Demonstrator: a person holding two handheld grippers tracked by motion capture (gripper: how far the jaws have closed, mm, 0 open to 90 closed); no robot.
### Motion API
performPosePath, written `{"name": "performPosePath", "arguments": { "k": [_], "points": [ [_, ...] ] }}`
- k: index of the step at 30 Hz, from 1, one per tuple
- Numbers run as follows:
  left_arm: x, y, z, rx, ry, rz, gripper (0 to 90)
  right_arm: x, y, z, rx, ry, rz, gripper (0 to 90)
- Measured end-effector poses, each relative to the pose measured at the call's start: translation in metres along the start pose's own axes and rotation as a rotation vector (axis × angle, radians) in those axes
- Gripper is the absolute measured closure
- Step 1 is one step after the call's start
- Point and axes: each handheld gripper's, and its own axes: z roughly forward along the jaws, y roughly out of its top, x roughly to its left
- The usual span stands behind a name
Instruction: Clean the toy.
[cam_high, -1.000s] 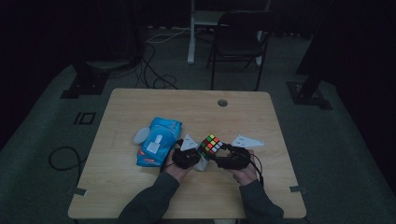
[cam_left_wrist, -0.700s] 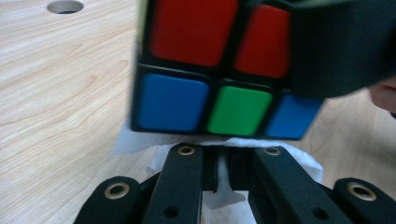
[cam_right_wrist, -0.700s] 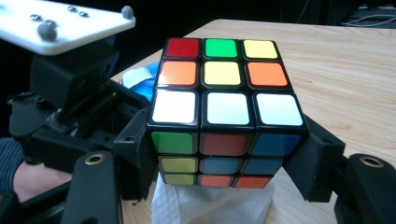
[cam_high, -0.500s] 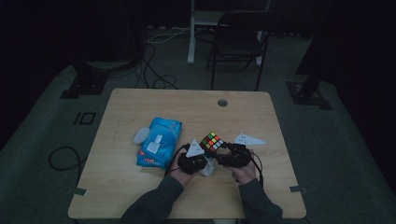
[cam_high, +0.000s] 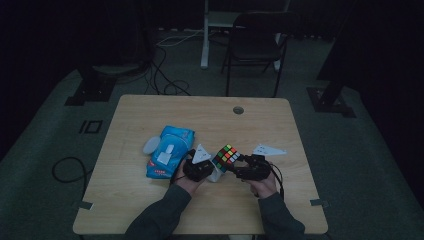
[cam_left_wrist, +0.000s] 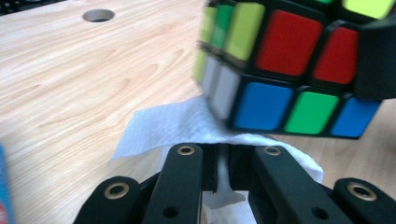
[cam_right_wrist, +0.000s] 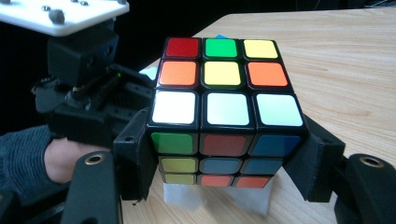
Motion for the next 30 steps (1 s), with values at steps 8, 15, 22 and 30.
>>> {"name": "performPosePath", "arguments": {
  "k": [8,15,22,30],
  "points": [
    [0.012,0.005,-0.008,-0.002,0.034,-0.004,85.9,0.005,-0.006,0.0,0.062,-0.075,-0.092,34.7],
    [0.018,0.012,-0.013,0.008,0.049,-0.009,85.9,0.015,-0.01,0.005,0.102,-0.082,-0.173,34.7],
    [0.022,0.02,-0.013,0.029,0.047,0.0,85.9,0.022,-0.017,0.008,0.131,-0.072,-0.239,34.7],
    [0.022,0.037,-0.01,0.043,0.02,0.024,85.9,0.035,-0.025,0.017,0.177,-0.068,-0.348,34.7]
  ]
}}
